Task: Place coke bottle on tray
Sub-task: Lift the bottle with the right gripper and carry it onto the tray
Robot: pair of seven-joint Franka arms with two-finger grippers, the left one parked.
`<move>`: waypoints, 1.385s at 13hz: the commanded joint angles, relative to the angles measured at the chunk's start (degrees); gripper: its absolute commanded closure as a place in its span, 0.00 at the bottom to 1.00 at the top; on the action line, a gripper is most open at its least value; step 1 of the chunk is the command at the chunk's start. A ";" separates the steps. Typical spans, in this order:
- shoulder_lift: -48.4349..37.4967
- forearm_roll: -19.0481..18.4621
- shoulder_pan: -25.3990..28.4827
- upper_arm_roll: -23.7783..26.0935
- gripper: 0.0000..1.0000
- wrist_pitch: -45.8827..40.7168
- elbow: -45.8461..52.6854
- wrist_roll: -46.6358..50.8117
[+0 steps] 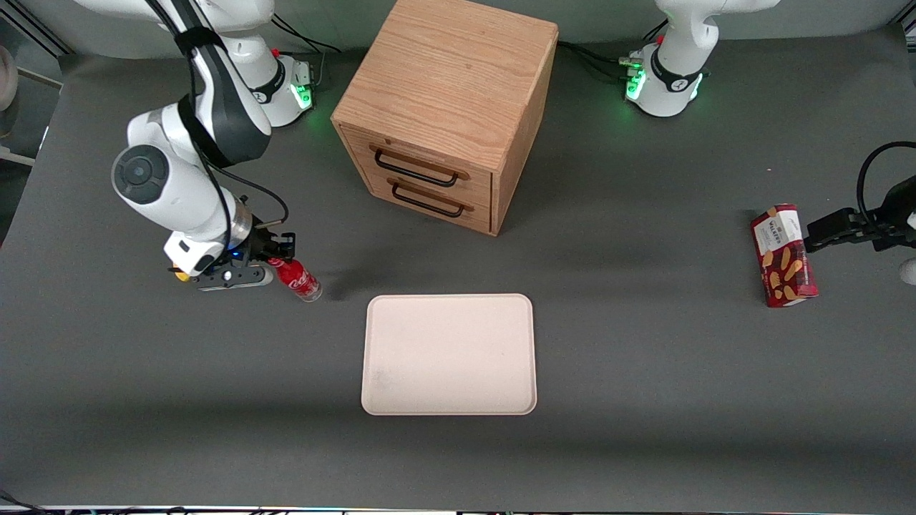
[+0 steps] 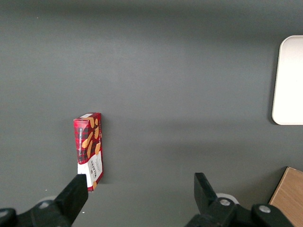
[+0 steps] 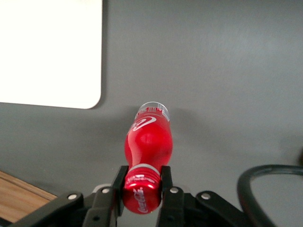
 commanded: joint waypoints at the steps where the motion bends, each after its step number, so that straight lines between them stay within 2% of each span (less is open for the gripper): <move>1: 7.81 -4.35 0.08 0.58 1.00 -8.55 15.77 0.81; 3: 13.00 -4.98 0.08 2.25 1.00 -13.48 25.62 0.90; 7: 19.78 -10.60 0.25 5.85 1.00 -15.35 36.80 0.72; 11: 27.95 -11.40 1.66 9.01 1.00 -14.56 48.14 0.90; 14: 31.21 -11.57 3.85 10.34 1.00 -9.31 49.66 2.65; 18: 35.43 -13.77 6.32 10.43 1.00 -2.27 49.66 3.09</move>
